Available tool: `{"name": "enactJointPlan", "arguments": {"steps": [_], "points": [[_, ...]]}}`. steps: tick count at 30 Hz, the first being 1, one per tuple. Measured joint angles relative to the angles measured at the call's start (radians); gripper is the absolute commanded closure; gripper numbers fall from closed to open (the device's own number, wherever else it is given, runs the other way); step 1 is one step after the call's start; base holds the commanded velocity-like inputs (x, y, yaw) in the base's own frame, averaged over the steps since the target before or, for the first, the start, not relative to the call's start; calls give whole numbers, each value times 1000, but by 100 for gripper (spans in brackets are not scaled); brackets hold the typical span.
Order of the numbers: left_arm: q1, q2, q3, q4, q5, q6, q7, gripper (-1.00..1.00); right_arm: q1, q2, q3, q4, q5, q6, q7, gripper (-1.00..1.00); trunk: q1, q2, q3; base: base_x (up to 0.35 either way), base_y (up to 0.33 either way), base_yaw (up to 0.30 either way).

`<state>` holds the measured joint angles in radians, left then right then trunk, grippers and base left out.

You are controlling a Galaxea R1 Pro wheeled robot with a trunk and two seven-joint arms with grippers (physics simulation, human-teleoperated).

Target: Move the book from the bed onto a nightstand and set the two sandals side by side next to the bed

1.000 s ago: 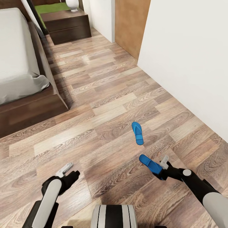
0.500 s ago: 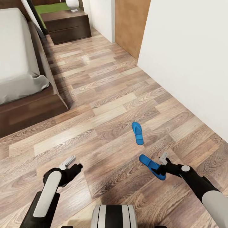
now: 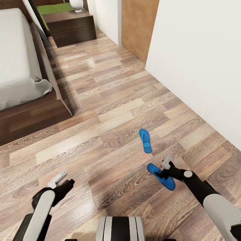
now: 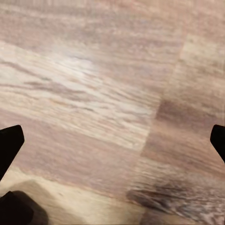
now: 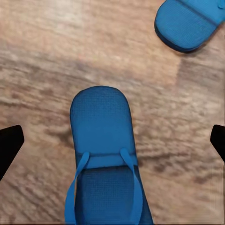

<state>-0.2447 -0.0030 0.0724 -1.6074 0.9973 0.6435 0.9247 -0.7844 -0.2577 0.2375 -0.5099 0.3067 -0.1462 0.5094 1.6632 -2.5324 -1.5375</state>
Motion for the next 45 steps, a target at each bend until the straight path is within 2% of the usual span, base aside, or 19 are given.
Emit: {"name": "enactJointPlan", "arguments": {"steps": [1,2,3,9,14,26,45], "points": [[6,0,6,0,-6,-5,-6,-100,0,0,0,6,6,-6,-4,-100,0,0,0,0,0,0],[40,0,29,0,-123,-9,-41,-100,0,0,3,91,75,-115,-13,-100,0,0,0,0,0,0],[38,1,31,0,-127,-6,-43,-100,-1,0,2,99,76,-119,-21,-100,0,0,0,0,0,0],[0,-2,31,0,-128,23,-45,-100,-2,1,2,114,79,-114,-52,-100,0,0,0,0,0,0],[-57,-11,31,0,-127,74,-47,-100,-3,2,3,130,81,-111,-61,-100,2,-1,-19,0,0,0],[-131,-15,31,0,-126,130,-48,-100,-4,0,3,139,78,-110,-64,-100,8,-4,-66,0,0,0],[-150,-15,-6,1,-126,146,-51,-100,-5,-9,0,129,71,-116,-68,-100,8,-4,-66,0,0,0]]}}
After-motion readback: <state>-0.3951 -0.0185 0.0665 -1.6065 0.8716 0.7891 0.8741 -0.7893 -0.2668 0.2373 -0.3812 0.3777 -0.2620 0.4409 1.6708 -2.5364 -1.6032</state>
